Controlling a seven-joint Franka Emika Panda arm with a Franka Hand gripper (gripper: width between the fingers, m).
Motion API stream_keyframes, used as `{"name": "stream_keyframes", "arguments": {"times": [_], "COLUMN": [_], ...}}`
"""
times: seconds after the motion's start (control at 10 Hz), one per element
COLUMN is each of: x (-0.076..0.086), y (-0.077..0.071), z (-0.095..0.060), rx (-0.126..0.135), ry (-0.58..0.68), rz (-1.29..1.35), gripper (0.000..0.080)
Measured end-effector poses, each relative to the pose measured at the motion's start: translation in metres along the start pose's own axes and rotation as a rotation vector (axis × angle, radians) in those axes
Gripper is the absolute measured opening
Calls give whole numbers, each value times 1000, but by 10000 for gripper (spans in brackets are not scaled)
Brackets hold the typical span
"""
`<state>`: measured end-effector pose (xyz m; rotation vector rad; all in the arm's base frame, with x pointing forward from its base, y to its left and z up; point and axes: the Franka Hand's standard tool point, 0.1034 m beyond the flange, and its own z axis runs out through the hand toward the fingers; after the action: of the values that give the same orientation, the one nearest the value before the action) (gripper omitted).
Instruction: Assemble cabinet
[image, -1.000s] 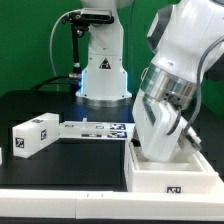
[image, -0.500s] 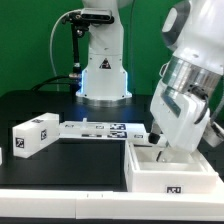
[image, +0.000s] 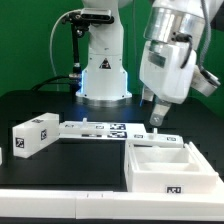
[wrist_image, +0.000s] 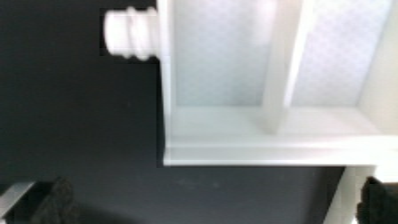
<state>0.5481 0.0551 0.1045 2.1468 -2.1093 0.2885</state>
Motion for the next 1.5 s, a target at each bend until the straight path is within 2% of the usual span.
{"name": "stream_keyframes", "arguments": {"times": [0.4,0.5,0.7,0.8,0.9,1.0,1.1,1.2,1.3,1.4,1.5], "x": [-2,-10,-26,-31,-34,-32,-32,-26,-8,13,41], "y": [1,3,14,19,19,10,14,11,16,23,24], "z": [2,4,6,7,8,4,8,6,8,6,-3], "rx": [3,101,264,246,140,185,182,227,304,352,410], "ry": [6,19,18,10,-16,-6,1,6,29,50,89], "rz": [-7,12,38,1,0,2,-2,-2,18,-6,-63], "gripper": [796,796,796,796,796,796,796,796,796,796,796]}}
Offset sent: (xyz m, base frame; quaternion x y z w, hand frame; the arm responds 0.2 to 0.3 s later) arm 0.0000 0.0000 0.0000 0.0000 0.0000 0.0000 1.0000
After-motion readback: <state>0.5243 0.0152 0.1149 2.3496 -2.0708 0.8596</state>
